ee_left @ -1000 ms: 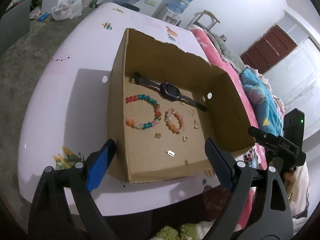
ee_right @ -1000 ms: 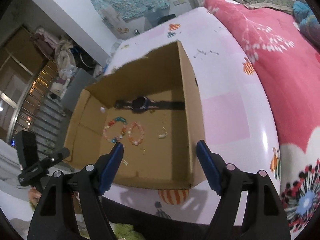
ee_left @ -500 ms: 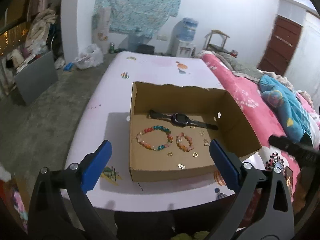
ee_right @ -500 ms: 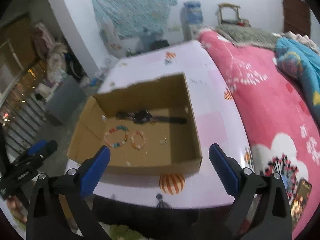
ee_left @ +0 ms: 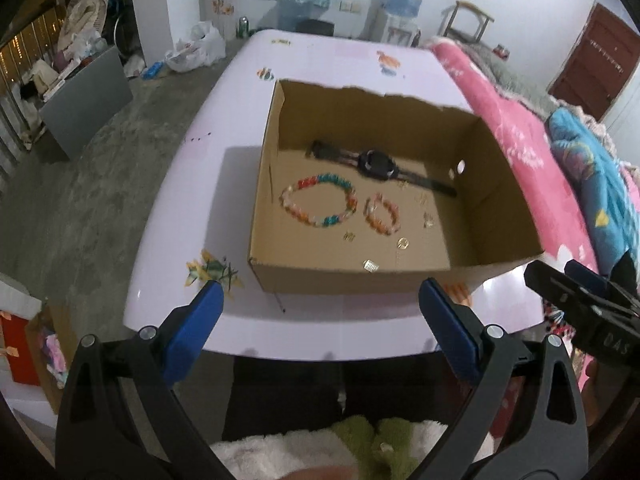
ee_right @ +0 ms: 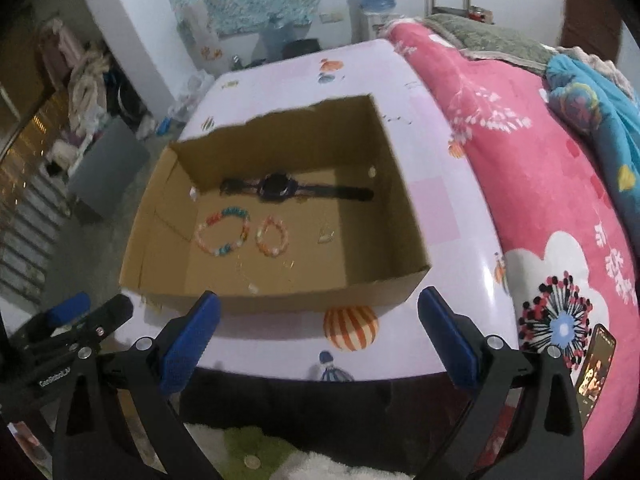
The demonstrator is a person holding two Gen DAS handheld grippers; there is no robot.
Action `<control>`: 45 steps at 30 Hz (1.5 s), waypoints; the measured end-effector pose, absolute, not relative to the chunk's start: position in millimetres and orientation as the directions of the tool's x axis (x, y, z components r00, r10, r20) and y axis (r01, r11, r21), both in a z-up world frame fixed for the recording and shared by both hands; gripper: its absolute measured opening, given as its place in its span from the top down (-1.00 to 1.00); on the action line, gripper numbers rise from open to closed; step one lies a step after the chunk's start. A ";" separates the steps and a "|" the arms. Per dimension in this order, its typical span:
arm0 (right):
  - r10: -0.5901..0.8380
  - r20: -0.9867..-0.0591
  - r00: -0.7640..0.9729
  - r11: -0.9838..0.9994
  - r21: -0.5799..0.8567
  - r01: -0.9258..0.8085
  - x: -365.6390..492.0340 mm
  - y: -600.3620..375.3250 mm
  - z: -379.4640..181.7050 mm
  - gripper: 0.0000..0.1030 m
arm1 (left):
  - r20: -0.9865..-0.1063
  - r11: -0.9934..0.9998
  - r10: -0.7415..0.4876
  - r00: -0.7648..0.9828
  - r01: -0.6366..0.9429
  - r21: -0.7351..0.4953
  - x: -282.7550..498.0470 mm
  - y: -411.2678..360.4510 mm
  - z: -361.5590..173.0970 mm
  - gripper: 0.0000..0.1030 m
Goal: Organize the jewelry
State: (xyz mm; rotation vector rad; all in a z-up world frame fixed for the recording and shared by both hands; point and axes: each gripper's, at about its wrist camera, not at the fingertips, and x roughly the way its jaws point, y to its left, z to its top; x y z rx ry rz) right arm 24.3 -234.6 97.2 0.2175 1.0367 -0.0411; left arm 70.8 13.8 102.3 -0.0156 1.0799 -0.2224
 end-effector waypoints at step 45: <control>0.046 -0.900 0.433 0.986 0.110 0.124 30.3 -234.8 77.6 -0.87 | -0.896 0.973 -0.183 0.405 0.205 -0.106 74.8 -8.8 96.9 -0.84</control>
